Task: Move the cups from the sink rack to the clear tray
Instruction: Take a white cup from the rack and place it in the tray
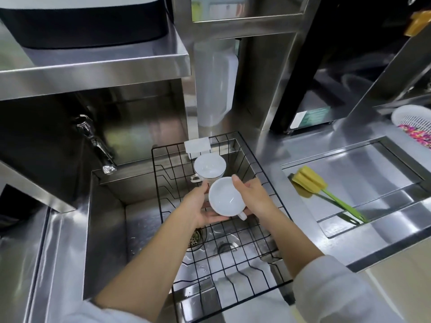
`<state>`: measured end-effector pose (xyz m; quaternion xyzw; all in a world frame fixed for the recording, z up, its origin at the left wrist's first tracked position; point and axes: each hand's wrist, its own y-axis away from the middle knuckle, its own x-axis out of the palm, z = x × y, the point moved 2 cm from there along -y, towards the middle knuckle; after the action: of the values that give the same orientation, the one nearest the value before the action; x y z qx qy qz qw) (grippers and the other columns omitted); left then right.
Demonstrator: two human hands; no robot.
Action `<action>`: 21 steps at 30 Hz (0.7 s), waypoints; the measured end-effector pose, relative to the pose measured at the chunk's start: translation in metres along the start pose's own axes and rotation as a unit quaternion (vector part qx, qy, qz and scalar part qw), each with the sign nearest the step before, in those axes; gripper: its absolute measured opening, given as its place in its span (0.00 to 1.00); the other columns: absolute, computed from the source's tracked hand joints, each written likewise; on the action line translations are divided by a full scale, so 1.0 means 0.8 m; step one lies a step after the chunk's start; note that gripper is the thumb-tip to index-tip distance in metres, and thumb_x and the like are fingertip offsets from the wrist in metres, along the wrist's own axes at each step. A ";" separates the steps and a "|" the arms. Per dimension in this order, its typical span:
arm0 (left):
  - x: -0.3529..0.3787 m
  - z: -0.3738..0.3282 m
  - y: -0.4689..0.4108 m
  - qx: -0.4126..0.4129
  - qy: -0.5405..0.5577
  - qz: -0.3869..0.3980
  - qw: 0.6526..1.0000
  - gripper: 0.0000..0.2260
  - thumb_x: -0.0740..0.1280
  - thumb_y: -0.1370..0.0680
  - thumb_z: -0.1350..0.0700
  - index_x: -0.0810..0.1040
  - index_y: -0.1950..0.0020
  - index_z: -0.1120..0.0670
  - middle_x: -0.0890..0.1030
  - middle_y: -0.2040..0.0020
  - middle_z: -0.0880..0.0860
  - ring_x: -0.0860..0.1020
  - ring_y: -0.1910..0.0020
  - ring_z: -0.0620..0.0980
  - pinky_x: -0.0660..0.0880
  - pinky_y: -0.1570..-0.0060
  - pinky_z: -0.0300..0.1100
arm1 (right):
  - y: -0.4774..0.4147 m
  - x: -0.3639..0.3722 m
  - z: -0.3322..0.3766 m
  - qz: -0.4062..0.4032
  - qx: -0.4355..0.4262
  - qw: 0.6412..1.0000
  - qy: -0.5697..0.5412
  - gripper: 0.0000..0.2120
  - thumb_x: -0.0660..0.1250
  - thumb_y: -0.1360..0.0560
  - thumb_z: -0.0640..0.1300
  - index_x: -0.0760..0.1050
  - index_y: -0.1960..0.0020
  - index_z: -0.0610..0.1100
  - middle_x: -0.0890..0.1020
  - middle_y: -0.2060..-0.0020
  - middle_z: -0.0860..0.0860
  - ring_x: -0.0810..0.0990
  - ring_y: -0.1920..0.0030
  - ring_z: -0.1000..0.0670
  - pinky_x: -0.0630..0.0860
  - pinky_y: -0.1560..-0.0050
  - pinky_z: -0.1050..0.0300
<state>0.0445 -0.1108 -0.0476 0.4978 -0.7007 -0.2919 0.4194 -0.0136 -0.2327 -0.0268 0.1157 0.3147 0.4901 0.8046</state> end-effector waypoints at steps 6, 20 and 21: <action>-0.014 -0.001 0.017 0.009 -0.009 0.038 0.999 0.19 0.70 0.28 0.51 0.74 0.41 0.60 0.75 0.53 0.58 0.77 0.55 0.56 0.79 0.59 0.57 | 0.004 0.010 0.002 -0.052 0.037 0.996 -0.067 0.30 0.53 0.25 0.62 0.61 0.36 0.39 0.73 0.47 0.43 0.74 0.47 0.43 0.75 0.47 0.46; -0.062 -0.037 0.089 0.052 -0.174 0.086 0.980 0.31 0.68 0.36 0.34 0.75 0.44 0.56 0.78 0.48 0.54 0.76 0.50 0.52 0.69 0.46 0.45 | 0.060 0.027 0.051 0.164 -0.046 0.963 -0.207 0.20 0.63 0.29 0.61 0.77 0.43 0.50 0.82 0.46 0.47 0.79 0.42 0.47 0.74 0.38 0.45; -0.070 -0.043 0.100 0.065 -0.179 0.087 0.978 0.29 0.67 0.35 0.34 0.75 0.45 0.55 0.78 0.48 0.54 0.77 0.51 0.52 0.69 0.48 0.45 | 0.067 0.030 0.062 0.185 -0.054 0.965 -0.181 0.24 0.64 0.31 0.64 0.77 0.43 0.51 0.81 0.45 0.47 0.79 0.42 0.46 0.74 0.39 0.44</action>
<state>0.0470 -0.0310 0.0187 0.4009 -0.8226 -0.2923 0.2779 -0.0136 -0.1797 0.0289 0.2145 0.1100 0.6174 0.7488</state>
